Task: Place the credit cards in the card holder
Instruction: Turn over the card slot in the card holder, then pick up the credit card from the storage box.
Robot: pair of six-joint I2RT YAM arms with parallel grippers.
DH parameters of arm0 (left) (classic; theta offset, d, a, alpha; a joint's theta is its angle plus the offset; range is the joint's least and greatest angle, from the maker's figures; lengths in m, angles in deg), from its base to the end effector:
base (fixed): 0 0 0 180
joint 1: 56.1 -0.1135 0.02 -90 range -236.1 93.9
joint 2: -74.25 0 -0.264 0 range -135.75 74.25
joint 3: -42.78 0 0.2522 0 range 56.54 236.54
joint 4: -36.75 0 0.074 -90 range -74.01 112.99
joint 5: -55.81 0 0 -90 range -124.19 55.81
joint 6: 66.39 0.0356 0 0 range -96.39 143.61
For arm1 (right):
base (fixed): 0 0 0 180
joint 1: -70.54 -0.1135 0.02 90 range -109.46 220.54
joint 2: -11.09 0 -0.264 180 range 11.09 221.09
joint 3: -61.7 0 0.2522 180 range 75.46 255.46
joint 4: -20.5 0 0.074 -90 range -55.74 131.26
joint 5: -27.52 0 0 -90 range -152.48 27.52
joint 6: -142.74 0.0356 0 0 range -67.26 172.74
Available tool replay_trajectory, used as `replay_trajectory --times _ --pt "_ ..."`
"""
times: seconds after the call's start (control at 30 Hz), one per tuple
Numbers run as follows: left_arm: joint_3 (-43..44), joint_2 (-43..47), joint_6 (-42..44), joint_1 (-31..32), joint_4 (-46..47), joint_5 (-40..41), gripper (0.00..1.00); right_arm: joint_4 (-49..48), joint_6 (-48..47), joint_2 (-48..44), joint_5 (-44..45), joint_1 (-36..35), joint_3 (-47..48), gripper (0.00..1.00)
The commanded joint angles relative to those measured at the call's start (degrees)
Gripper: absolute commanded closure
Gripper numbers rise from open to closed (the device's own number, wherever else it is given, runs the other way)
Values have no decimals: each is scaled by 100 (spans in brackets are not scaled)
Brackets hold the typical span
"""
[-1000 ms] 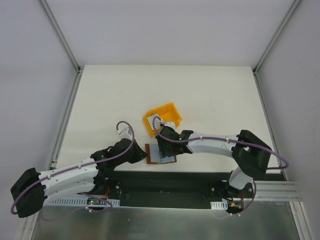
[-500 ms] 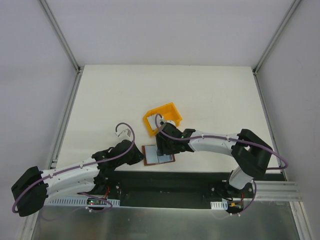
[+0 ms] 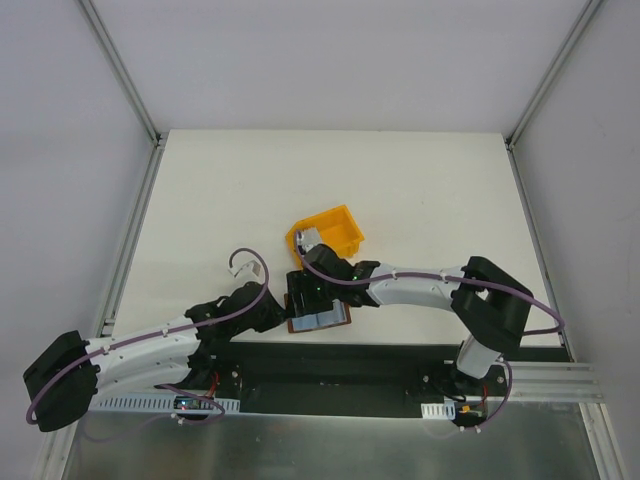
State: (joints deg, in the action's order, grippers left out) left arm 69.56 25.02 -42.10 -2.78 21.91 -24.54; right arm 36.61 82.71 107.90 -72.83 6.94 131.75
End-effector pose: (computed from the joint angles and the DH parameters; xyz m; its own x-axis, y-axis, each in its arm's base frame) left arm 0.1048 -0.1308 0.1510 -0.7969 -0.4344 -0.4198 -0.0374 0.7291 -0.6834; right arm 0.1527 0.3221 0.1879 -0.7315 -0.3683 -0.5738 -0.6629 0.5812 0.4720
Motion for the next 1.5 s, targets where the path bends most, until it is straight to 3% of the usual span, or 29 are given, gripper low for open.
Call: replay_trajectory --times 0.0,0.47,0.73,1.07,1.47 --pt "-176 160 -196 47 73 142 100 -182 -141 -399 -90 5 66 40" --pt "-133 142 -135 47 64 125 100 99 -449 -1261 437 295 -329 38" --pt "-19 72 -12 47 73 204 100 880 -1116 -1367 647 953 434 38" --pt "157 -192 120 -146 73 195 100 1636 -1916 -252 350 1911 1769 34" --pt "333 -394 454 -410 64 11 100 1910 -2268 1365 -318 2351 3089 31"
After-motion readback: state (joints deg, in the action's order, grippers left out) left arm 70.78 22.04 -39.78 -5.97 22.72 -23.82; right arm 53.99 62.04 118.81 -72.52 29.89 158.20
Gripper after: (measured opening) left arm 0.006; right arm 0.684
